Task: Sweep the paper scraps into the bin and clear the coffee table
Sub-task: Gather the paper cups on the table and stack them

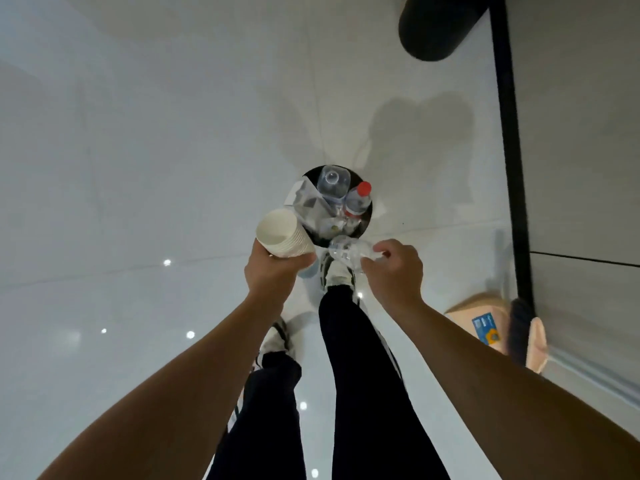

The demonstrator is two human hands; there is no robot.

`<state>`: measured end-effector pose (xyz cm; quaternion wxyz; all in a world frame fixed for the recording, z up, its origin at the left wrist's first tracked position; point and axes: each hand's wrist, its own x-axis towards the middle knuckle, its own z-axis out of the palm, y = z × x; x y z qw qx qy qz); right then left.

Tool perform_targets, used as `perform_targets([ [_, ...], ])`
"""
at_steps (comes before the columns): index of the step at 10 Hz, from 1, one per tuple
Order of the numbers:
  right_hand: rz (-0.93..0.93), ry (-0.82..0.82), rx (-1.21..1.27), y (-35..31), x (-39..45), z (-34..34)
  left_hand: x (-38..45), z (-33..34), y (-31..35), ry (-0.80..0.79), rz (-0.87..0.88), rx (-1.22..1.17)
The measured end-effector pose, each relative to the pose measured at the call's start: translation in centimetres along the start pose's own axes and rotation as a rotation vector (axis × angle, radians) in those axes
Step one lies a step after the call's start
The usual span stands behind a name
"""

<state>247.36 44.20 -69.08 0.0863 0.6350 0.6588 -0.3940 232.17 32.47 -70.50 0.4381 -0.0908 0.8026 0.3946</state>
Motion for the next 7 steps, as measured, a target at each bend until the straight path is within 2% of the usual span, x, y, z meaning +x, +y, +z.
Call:
perform_targets([
  [1,-0.078,-0.014,-0.118,0.3,5.5,1.6,4.5,4.0,-0.4,0.025,-0.027,-0.013],
  [3,-0.25,-0.097,-0.306,0.7,12.5,4.3,10.8,8.4,-1.5,-0.026,-0.037,0.02],
  [5,-0.265,-0.102,-0.239,1.0,13.9,6.3,12.2,8.0,-2.5,-0.042,-0.075,0.137],
  [7,-0.229,-0.103,-0.228,0.3,11.6,4.7,10.4,6.0,0.2,-0.041,-0.008,0.23],
])
